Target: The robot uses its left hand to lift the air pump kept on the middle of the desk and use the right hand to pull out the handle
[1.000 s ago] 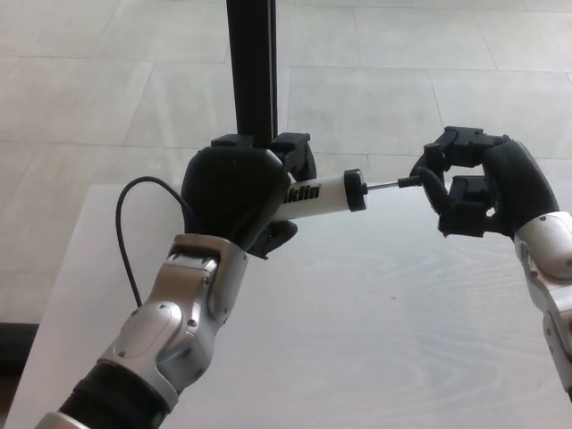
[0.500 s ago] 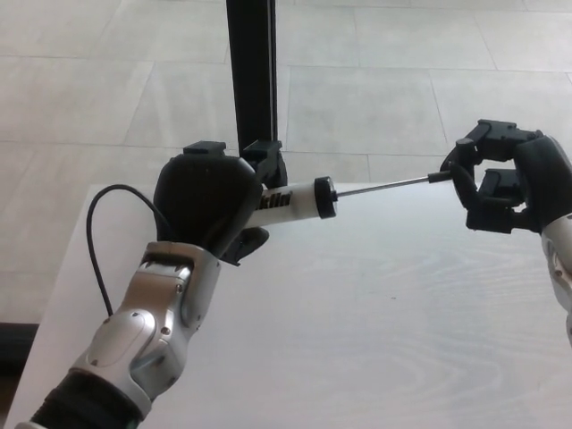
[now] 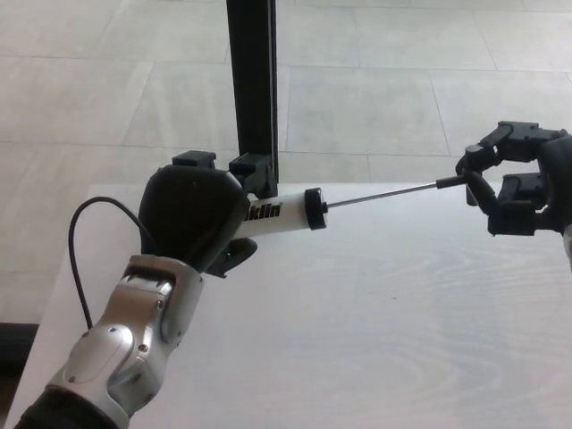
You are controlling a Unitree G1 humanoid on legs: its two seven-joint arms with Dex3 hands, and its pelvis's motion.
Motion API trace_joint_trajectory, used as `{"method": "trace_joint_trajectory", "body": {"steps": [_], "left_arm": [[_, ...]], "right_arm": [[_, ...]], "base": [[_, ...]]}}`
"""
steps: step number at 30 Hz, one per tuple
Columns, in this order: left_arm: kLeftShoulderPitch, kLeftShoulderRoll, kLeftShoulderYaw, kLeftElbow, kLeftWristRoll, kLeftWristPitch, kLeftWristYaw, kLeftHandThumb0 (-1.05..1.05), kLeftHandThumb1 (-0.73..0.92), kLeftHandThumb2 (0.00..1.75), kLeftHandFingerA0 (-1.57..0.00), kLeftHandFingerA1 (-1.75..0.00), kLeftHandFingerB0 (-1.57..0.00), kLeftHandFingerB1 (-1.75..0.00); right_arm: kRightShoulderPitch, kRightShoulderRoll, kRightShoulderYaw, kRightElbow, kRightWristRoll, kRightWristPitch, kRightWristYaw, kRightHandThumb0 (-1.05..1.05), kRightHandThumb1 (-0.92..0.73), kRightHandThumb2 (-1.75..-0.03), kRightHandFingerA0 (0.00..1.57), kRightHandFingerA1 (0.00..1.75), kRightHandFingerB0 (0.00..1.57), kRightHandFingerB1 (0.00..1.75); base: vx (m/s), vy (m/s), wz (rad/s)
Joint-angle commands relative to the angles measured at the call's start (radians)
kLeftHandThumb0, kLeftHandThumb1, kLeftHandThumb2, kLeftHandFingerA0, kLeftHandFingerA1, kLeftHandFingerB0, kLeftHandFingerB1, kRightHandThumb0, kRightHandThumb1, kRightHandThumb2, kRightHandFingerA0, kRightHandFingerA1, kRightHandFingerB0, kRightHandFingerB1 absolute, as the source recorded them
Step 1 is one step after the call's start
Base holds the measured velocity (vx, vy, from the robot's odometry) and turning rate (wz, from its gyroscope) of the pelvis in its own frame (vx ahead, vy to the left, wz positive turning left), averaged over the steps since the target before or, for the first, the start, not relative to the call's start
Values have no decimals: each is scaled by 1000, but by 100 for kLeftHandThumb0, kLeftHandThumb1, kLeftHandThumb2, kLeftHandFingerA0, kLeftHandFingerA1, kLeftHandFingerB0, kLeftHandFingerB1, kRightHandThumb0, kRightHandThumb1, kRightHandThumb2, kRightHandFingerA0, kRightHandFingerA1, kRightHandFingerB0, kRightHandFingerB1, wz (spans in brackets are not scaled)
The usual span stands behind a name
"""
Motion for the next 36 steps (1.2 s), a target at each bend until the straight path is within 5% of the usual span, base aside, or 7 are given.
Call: {"method": "trace_joint_trajectory", "body": {"steps": [1,5,8,10,27,32,36], "left_arm": [[46,57,39,6,-9,22,-29,-16,63,73,-82,-166,-67,-136],[55,42,48,1,-28,16,-33,-13,60,71,-85,-172,-61,-144],[59,50,29,-4,3,27,-43,-18,56,71,-75,-169,-68,-139],[64,46,22,9,4,10,-24,-15,61,78,-92,-169,-68,-133],[105,-4,-120,19,-29,11,-264,-22,65,94,-84,-173,-72,-136],[114,-19,-194,-11,-78,105,-599,-31,76,62,-68,-78,-59,-57],[77,-16,-216,-11,-82,160,-748,-33,78,62,-57,-68,-43,-47]], "right_arm": [[20,-38,-58,11,28,15,-21,-15,-59,-102,94,157,80,120],[29,-41,-58,-24,60,83,52,-51,-59,-89,93,88,22,50],[42,-102,-8,-36,72,93,189,-99,-64,-92,9,34,0,0],[40,-127,8,-19,71,85,227,-97,-61,-92,0,1,0,0],[-2,-124,-101,31,133,144,162,-99,-92,-71,0,0,0,0],[-6,-108,-125,42,139,128,127,-105,-83,-115,0,21,0,0],[-12,-108,-123,40,132,137,120,-103,-84,-115,0,21,0,0]], "base": [[0,0,0],[0,0,0],[0,0,0],[0,0,0],[0,0,0],[0,0,0],[0,0,0]]}}
